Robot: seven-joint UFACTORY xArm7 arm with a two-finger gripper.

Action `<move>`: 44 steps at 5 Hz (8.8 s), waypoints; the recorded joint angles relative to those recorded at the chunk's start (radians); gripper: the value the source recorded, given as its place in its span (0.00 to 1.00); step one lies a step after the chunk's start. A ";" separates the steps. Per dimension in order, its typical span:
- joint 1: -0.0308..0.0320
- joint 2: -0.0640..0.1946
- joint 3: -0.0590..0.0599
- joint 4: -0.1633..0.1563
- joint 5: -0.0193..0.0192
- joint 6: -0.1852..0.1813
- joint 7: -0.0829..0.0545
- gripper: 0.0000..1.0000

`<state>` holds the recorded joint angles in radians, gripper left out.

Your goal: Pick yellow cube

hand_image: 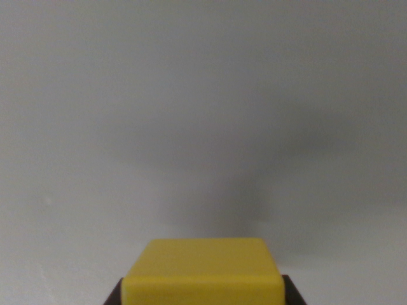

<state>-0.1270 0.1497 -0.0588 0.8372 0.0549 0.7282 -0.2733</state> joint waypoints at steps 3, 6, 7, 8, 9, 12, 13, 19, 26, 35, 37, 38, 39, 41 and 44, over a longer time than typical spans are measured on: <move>0.0002 -0.013 0.000 0.022 -0.0018 0.035 0.002 1.00; 0.0008 -0.043 -0.001 0.074 -0.0061 0.118 0.006 1.00; 0.0008 -0.043 -0.001 0.074 -0.0061 0.118 0.006 1.00; 0.0011 -0.060 -0.001 0.102 -0.0083 0.162 0.009 1.00; 0.0011 -0.060 -0.001 0.102 -0.0083 0.162 0.009 1.00; 0.0017 -0.094 -0.002 0.160 -0.0130 0.253 0.014 1.00; 0.0017 -0.094 -0.002 0.160 -0.0130 0.253 0.014 1.00; 0.0026 -0.145 -0.003 0.248 -0.0202 0.393 0.021 1.00; 0.0037 -0.212 -0.004 0.363 -0.0296 0.574 0.031 1.00; 0.0047 -0.267 -0.005 0.456 -0.0372 0.722 0.039 1.00; 0.0049 -0.278 -0.005 0.475 -0.0387 0.751 0.040 1.00; 0.0051 -0.287 -0.005 0.491 -0.0400 0.777 0.042 1.00; 0.0051 -0.287 -0.005 0.491 -0.0400 0.777 0.042 1.00; 0.0052 -0.295 -0.005 0.504 -0.0411 0.798 0.043 1.00; 0.0054 -0.305 -0.005 0.522 -0.0425 0.826 0.044 1.00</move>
<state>-0.1216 -0.1554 -0.0642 1.3591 0.0124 1.5540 -0.2289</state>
